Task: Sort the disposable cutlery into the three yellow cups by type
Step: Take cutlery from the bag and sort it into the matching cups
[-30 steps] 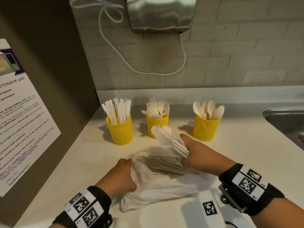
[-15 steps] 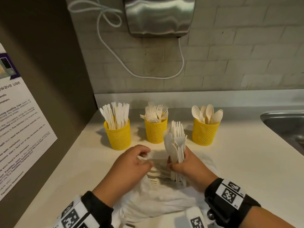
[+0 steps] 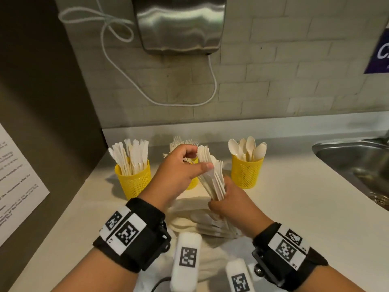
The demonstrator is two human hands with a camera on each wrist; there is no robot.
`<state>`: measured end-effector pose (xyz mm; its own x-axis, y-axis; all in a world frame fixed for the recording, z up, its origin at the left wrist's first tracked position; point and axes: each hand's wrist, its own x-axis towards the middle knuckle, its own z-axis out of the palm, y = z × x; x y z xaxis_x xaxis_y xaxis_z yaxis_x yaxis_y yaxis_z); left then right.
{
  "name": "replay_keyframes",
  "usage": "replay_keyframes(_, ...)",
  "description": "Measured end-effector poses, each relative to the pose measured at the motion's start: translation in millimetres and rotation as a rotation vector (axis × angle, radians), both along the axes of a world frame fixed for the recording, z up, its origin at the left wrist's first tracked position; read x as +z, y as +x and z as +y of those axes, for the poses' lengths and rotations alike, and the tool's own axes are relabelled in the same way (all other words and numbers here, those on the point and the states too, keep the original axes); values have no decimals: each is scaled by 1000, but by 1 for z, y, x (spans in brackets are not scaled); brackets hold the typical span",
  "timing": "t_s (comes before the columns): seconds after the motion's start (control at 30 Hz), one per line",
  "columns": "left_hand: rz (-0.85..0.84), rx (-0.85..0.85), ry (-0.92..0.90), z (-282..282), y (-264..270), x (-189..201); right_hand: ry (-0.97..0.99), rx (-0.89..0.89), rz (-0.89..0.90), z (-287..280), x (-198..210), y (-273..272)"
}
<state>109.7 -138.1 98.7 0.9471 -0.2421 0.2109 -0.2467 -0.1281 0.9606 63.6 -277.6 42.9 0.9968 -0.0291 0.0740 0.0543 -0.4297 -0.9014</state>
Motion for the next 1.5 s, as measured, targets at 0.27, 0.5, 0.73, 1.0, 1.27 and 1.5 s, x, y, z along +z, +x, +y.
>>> replay_keyframes(0.27, -73, 44, 187, -8, 4, -4, -342, -171, -39, -4, -1, -4)
replay_keyframes(0.5, 102, 5, -64, -14, 10, -15, 174, -53, 28, -4, -8, -6)
replay_keyframes(0.73, 65, 84, -61, -18, 6, -18, 96, -86, 45, -3, -16, 1)
replay_keyframes(1.0, 74, 86, 8, -21, 13, -21, 562, 93, 99, -6, -21, -4)
replay_keyframes(1.27, 9, -28, -152, -16, 14, 8, 1232, 170, 356, -14, -20, 2)
replay_keyframes(1.5, -395, 183, -85, 20, 50, 61, 1249, 18, 228, -25, -21, 7)
